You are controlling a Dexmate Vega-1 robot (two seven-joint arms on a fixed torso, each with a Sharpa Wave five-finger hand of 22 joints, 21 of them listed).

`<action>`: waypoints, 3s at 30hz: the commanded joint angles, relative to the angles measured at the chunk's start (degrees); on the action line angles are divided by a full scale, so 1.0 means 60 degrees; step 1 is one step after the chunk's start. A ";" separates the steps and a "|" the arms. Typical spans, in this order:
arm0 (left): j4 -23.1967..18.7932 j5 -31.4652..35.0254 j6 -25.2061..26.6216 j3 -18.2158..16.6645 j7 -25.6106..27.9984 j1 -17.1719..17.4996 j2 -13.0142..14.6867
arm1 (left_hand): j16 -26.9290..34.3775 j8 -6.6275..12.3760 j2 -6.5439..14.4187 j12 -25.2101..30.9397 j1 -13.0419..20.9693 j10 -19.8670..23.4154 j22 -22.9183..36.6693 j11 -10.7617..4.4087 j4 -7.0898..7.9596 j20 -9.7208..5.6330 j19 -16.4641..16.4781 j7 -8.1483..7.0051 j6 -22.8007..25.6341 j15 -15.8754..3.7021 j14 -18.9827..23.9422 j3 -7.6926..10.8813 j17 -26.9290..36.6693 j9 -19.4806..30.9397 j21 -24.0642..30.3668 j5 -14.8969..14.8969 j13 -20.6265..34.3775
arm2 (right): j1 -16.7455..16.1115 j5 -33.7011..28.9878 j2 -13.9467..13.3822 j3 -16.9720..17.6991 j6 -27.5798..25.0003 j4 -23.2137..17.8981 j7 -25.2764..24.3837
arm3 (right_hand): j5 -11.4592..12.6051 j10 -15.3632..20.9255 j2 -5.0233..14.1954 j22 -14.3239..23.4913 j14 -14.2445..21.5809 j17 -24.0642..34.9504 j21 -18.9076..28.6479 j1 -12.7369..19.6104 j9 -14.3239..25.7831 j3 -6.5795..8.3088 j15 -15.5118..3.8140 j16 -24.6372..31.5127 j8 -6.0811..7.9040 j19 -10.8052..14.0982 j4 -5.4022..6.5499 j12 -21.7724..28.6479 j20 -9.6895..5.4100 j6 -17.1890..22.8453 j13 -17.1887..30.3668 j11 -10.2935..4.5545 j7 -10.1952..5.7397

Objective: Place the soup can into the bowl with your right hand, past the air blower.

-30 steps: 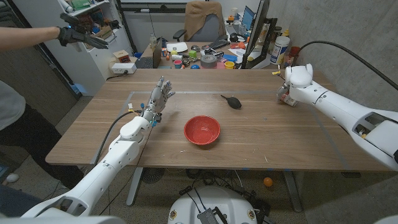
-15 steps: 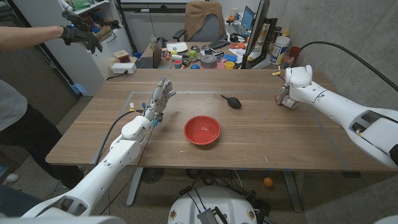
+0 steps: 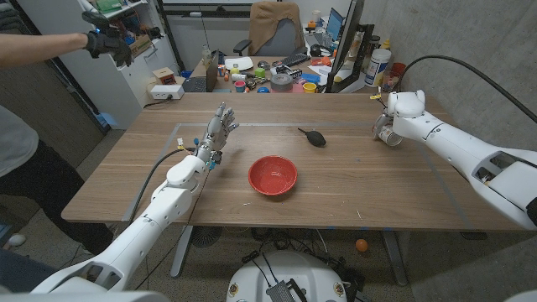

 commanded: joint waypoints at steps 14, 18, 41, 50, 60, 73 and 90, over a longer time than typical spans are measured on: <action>0.0682 0.0014 -0.0040 0.0092 -0.0471 -0.0537 -0.0173 | 0.0025 -0.0010 0.0973 0.0017 -0.0094 -0.2142 0.0024 0.0015 -0.0005 0.0066 -0.1140 -0.0056 -0.2039 0.0046 -0.1614 -0.0019 0.0016 0.0038 -0.0031 0.0072 0.0045 | -0.0975 0.0826 -0.0735 0.0982 -0.0096 -0.2236 -0.1912 | -0.0001 0.1787 0.2990 -0.0264 0.2536 0.0114 0.0041 0.2963 0.0136 0.0346 -0.2826 -0.0006 -0.0015 0.1040 0.0507 0.0234 -0.1819 0.0294 0.0278 -0.1647 0.0172; 0.0801 -0.0003 -0.0077 0.0092 -0.0587 -0.0598 -0.0201 | 0.0023 -0.0012 0.0974 0.0014 -0.0093 -0.2152 0.0024 0.0004 -0.0006 0.0072 -0.1145 -0.0051 -0.2045 0.0044 -0.1619 -0.0024 0.0016 0.0038 -0.0035 0.0073 0.0045 | -0.1001 0.0581 -0.0862 0.0864 -0.0054 -0.2590 -0.1859 | -0.0005 0.1778 0.2980 -0.0331 0.2529 0.0110 0.0033 0.2955 0.0164 0.0365 -0.2828 -0.0023 -0.0034 0.1035 0.0553 0.0256 -0.1819 0.0300 0.0326 -0.1666 0.0171; 0.1508 -0.0121 -0.0348 -0.0005 -0.1187 -0.0882 -0.0331 | 0.0020 -0.0012 0.0980 0.0015 -0.0084 -0.2159 0.0023 -0.0017 -0.0010 0.0061 -0.1151 -0.0035 -0.2048 0.0043 -0.1636 -0.0044 0.0014 0.0039 -0.0049 0.0078 0.0046 | -0.1156 -0.0091 -0.0740 0.0974 0.1010 -0.4239 -0.1320 | -0.0023 0.1779 0.2928 -0.0598 0.2497 0.0120 0.0028 0.2909 0.0239 0.0410 -0.2821 -0.0079 -0.0120 0.1015 0.0719 0.0301 -0.1812 0.0384 0.0437 -0.1620 0.0192; 0.1752 -0.0182 -0.0473 -0.0058 -0.1425 -0.0952 -0.0392 | 0.0021 -0.0016 0.0983 0.0012 -0.0081 -0.2170 0.0022 -0.0008 -0.0011 0.0056 -0.1152 -0.0035 -0.2059 0.0044 -0.1638 -0.0050 0.0014 0.0039 -0.0054 0.0080 0.0046 | -0.1104 -0.0208 -0.0476 0.1012 0.1602 -0.4587 -0.1203 | -0.0023 0.1801 0.2924 -0.0690 0.2511 0.0138 0.0036 0.2889 0.0276 0.0422 -0.2829 -0.0082 -0.0138 0.1014 0.0777 0.0313 -0.1815 0.0432 0.0458 -0.1634 0.0189; 0.1835 -0.0225 -0.0563 -0.0150 -0.1560 -0.0951 -0.0377 | 0.0020 -0.0014 0.0980 0.0012 -0.0074 -0.2175 0.0021 -0.0013 -0.0016 0.0054 -0.1152 -0.0028 -0.2055 0.0039 -0.1643 -0.0056 0.0013 0.0039 -0.0059 0.0082 0.0046 | -0.1249 0.0028 -0.0321 0.1246 0.2305 -0.5189 -0.1210 | -0.0024 0.1803 0.2916 -0.0778 0.2512 0.0141 0.0050 0.2873 0.0302 0.0434 -0.2829 -0.0098 -0.0176 0.1012 0.0825 0.0309 -0.1813 0.0445 0.0466 -0.1624 0.0192; 0.1994 -0.0271 -0.0598 -0.0207 -0.1735 -0.1014 -0.0371 | 0.0022 -0.0011 0.0977 0.0016 -0.0063 -0.2168 0.0019 -0.0011 -0.0022 0.0050 -0.1150 -0.0035 -0.2050 0.0044 -0.1640 -0.0065 0.0011 0.0039 -0.0068 0.0084 0.0046 | -0.1469 0.0055 -0.0227 0.1294 0.3382 -0.6159 -0.1177 | -0.0024 0.1838 0.2905 -0.0875 0.2517 0.0150 0.0074 0.2860 0.0338 0.0446 -0.2836 -0.0114 -0.0215 0.1009 0.0874 0.0326 -0.1811 0.0471 0.0491 -0.1612 0.0198; 0.2059 -0.0308 -0.0605 -0.0271 -0.1881 -0.1024 -0.0325 | 0.0023 -0.0011 0.0975 0.0018 -0.0055 -0.2169 0.0017 -0.0016 -0.0025 0.0052 -0.1146 -0.0027 -0.2051 0.0041 -0.1640 -0.0078 0.0009 0.0039 -0.0080 0.0088 0.0046 | -0.1646 -0.0026 0.0168 0.1161 0.4585 -0.6904 -0.1081 | -0.0022 0.1905 0.2891 -0.1027 0.2537 0.0216 0.0132 0.2851 0.0391 0.0468 -0.2835 -0.0105 -0.0248 0.1023 0.0935 0.0363 -0.1811 0.0608 0.0540 -0.1613 0.0213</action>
